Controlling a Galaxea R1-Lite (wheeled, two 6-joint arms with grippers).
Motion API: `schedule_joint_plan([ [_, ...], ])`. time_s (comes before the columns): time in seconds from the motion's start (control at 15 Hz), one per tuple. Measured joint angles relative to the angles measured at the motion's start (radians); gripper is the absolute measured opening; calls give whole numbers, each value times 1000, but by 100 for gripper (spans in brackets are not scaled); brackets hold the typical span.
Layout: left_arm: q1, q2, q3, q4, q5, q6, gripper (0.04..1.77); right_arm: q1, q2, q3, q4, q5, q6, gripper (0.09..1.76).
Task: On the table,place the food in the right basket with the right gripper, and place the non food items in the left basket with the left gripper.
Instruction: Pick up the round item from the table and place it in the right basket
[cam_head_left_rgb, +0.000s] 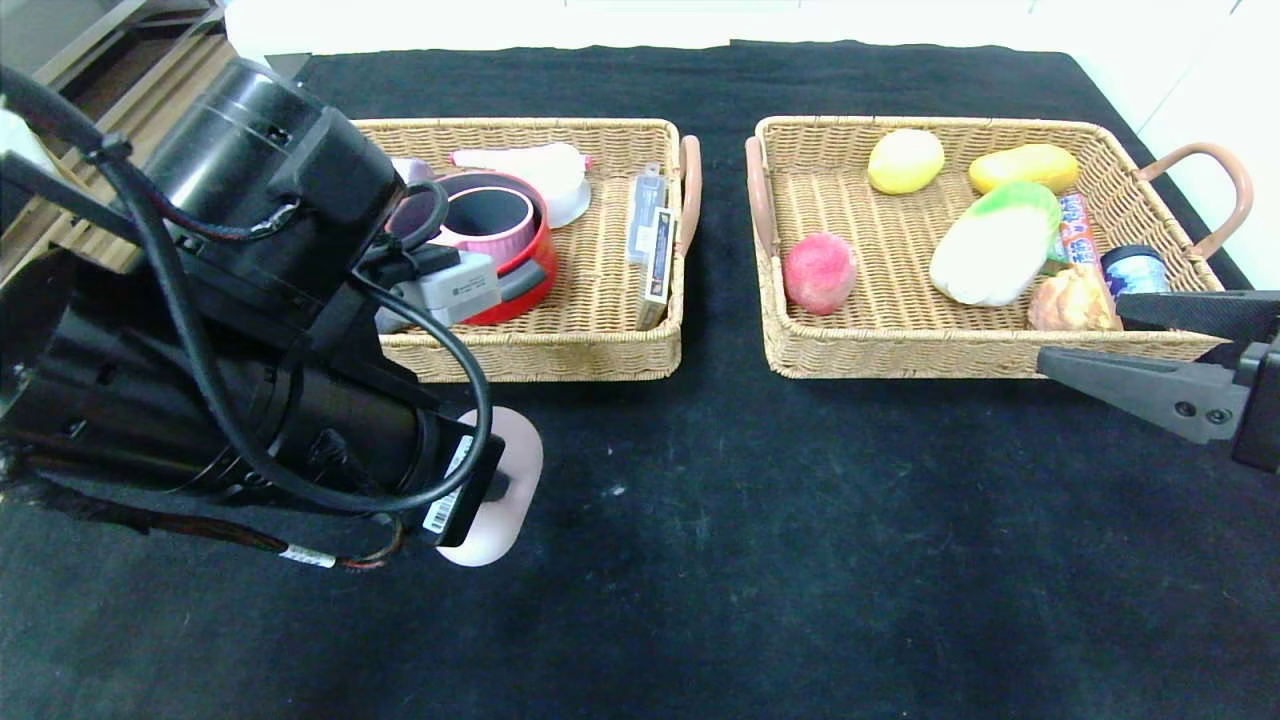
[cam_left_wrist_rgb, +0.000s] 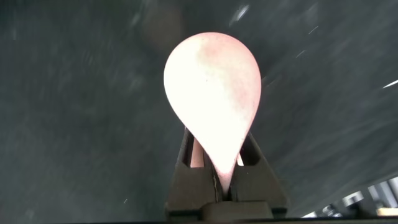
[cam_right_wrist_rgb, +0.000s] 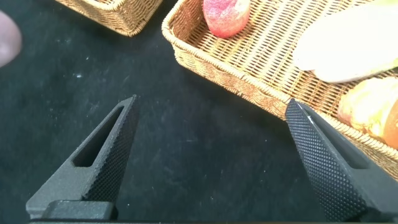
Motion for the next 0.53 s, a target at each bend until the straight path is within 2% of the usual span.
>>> schedule_joint_plan([
  [0.4, -67, 82, -173, -2, 2, -33, 15, 0, -3, 0, 0, -1, 0, 171],
  [0.53, -81, 108, -216, -50, 2, -37, 15, 0, -4, 0, 0, -1, 0, 171],
])
